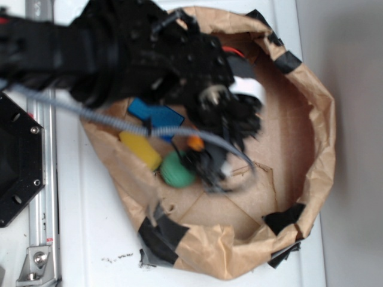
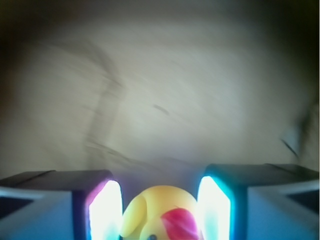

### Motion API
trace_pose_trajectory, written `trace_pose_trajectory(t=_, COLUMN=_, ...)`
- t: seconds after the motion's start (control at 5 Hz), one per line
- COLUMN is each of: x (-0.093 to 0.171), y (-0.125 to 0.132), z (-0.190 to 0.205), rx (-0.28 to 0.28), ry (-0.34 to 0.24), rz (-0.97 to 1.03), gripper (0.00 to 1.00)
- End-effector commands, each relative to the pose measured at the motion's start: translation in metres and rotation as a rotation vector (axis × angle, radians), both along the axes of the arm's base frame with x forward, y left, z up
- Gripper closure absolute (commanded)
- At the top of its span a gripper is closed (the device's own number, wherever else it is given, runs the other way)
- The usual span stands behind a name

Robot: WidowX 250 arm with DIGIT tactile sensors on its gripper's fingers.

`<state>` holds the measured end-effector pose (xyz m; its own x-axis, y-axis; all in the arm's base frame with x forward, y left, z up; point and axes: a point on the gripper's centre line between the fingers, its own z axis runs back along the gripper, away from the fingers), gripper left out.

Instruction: Grab the yellow duck.

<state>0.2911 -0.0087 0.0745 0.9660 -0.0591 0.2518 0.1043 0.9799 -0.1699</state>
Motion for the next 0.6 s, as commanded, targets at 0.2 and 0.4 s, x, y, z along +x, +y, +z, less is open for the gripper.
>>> trace_pose_trajectory(t=0.2, x=0.0070, y=-0.0213, z=0.0616, rx=-0.104, ry=-0.117, rz=0.089, gripper=1.00)
trace_pose_trajectory(t=0.4, x=0.0074, y=-0.0179, z=0.0596, rx=-0.058, ry=-0.126, rz=0.101, gripper=1.00)
